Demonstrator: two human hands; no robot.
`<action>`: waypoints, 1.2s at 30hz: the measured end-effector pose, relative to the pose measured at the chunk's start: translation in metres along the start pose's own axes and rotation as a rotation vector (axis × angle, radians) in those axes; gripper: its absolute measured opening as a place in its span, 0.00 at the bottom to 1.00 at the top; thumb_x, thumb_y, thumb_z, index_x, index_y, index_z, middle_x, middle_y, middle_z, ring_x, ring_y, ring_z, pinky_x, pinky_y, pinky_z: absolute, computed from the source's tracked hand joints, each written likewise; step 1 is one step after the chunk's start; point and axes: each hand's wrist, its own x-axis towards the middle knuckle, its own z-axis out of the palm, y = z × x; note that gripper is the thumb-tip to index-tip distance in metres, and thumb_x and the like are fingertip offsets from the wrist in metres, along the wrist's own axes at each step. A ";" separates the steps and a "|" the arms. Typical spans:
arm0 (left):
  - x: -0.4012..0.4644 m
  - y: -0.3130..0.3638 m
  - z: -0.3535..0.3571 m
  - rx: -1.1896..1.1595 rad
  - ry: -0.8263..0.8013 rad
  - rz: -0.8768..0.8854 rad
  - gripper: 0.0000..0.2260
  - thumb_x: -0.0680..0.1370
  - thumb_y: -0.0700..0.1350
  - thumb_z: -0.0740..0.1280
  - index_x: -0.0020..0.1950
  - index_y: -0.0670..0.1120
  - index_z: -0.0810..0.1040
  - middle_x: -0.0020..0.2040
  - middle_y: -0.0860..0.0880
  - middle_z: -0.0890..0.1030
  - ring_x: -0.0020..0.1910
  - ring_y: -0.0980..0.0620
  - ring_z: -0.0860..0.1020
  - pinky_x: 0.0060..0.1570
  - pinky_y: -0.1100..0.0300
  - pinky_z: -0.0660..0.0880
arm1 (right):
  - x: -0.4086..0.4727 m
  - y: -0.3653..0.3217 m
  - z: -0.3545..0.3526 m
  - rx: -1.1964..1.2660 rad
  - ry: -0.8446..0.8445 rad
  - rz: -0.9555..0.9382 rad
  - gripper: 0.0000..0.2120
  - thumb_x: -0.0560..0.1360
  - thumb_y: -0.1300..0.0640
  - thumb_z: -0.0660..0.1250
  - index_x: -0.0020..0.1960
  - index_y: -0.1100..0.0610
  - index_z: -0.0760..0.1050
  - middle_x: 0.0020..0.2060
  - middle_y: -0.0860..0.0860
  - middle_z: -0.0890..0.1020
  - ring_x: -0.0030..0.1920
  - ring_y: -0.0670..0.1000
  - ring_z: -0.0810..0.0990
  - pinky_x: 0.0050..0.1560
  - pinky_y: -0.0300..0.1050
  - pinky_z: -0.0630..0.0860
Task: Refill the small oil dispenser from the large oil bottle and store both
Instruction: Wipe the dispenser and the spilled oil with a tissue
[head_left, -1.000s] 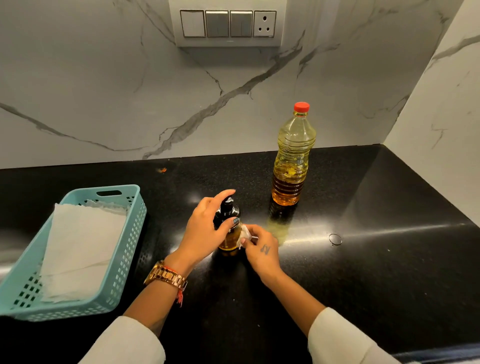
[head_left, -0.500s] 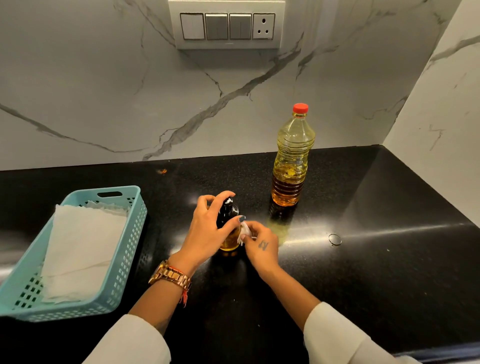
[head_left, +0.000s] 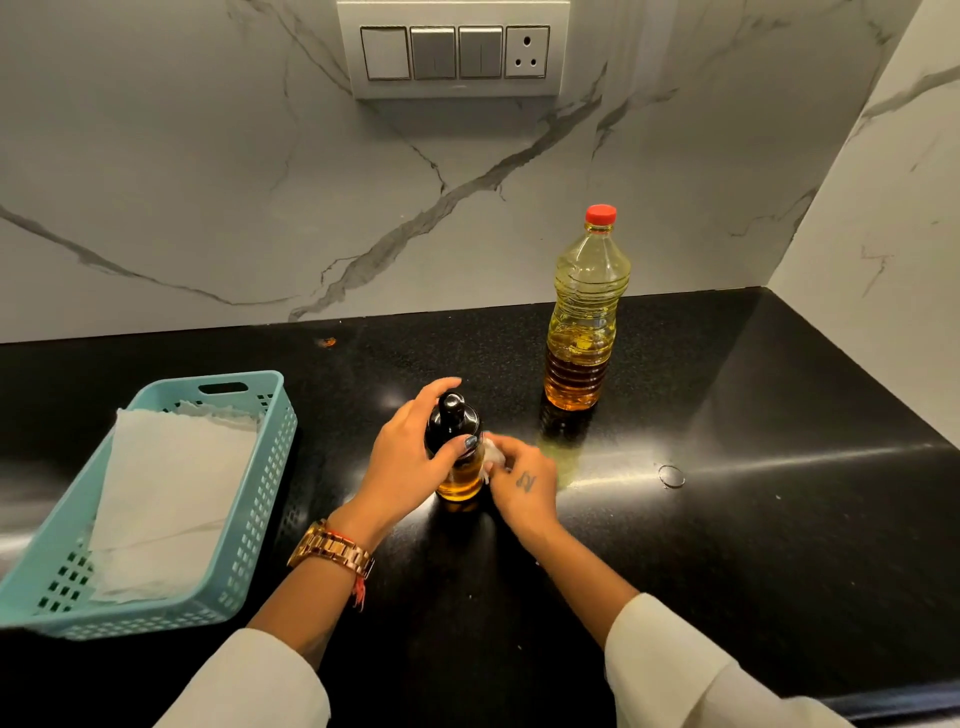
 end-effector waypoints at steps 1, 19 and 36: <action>-0.001 0.001 0.000 -0.008 -0.004 -0.002 0.25 0.73 0.43 0.69 0.67 0.56 0.66 0.57 0.54 0.74 0.58 0.54 0.73 0.56 0.57 0.72 | 0.004 -0.008 -0.004 0.015 0.003 -0.023 0.16 0.75 0.65 0.63 0.60 0.54 0.78 0.54 0.51 0.82 0.54 0.45 0.78 0.50 0.30 0.67; -0.006 -0.002 0.012 0.030 0.096 -0.079 0.20 0.74 0.51 0.68 0.64 0.58 0.67 0.56 0.51 0.71 0.56 0.52 0.71 0.59 0.52 0.71 | -0.004 -0.015 -0.008 0.077 0.013 -0.227 0.20 0.73 0.70 0.61 0.62 0.56 0.76 0.54 0.49 0.81 0.56 0.43 0.77 0.56 0.33 0.72; -0.005 0.000 0.002 -0.079 0.005 -0.103 0.28 0.75 0.40 0.67 0.70 0.58 0.61 0.63 0.49 0.73 0.60 0.54 0.71 0.60 0.56 0.71 | -0.016 0.009 -0.001 0.118 0.003 -0.246 0.21 0.73 0.71 0.62 0.62 0.56 0.76 0.53 0.46 0.80 0.55 0.42 0.76 0.56 0.31 0.71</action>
